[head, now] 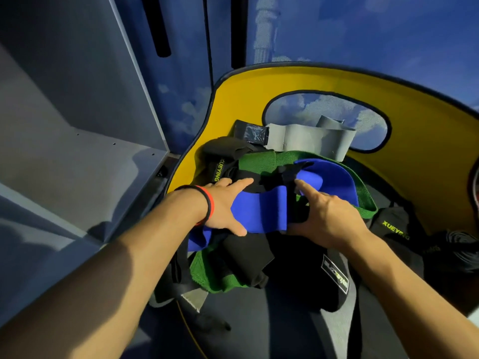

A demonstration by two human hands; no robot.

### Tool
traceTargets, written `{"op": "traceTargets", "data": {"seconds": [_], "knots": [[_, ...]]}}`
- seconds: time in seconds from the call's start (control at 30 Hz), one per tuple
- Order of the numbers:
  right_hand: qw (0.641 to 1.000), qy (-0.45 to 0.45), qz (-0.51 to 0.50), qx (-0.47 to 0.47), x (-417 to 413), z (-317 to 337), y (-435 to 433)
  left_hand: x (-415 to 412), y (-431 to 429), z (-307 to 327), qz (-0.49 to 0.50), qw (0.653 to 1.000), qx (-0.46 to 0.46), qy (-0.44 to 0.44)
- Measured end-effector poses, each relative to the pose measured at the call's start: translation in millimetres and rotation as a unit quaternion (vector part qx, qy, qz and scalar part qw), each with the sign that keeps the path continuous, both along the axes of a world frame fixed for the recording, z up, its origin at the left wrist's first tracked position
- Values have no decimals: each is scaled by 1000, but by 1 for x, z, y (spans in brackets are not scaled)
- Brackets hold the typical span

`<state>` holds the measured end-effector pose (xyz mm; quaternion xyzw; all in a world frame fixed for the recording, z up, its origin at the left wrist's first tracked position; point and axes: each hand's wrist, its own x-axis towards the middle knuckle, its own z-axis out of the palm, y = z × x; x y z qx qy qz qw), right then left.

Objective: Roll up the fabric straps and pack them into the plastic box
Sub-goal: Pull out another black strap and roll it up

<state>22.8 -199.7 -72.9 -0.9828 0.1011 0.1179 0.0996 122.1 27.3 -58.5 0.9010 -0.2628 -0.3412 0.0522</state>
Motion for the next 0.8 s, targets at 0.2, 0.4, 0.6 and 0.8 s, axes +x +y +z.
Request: {"op": "traceTargets", "data": {"seconds": [0.2,0.4,0.6,0.8], "knots": [[1000,-25,-14,-12,-4,-9,7,26,6,22,139,961,-116,-209],[999,-32,-12,-3,-5,-9,5,38,11,6,92,965,-57,-237],[996,-72,-21,39,-8,-12,7,39,2,24,145,901,-322,-252],[986,-126,-25,106,-10,-12,6,31,-3,44,179,828,-524,-90]]}}
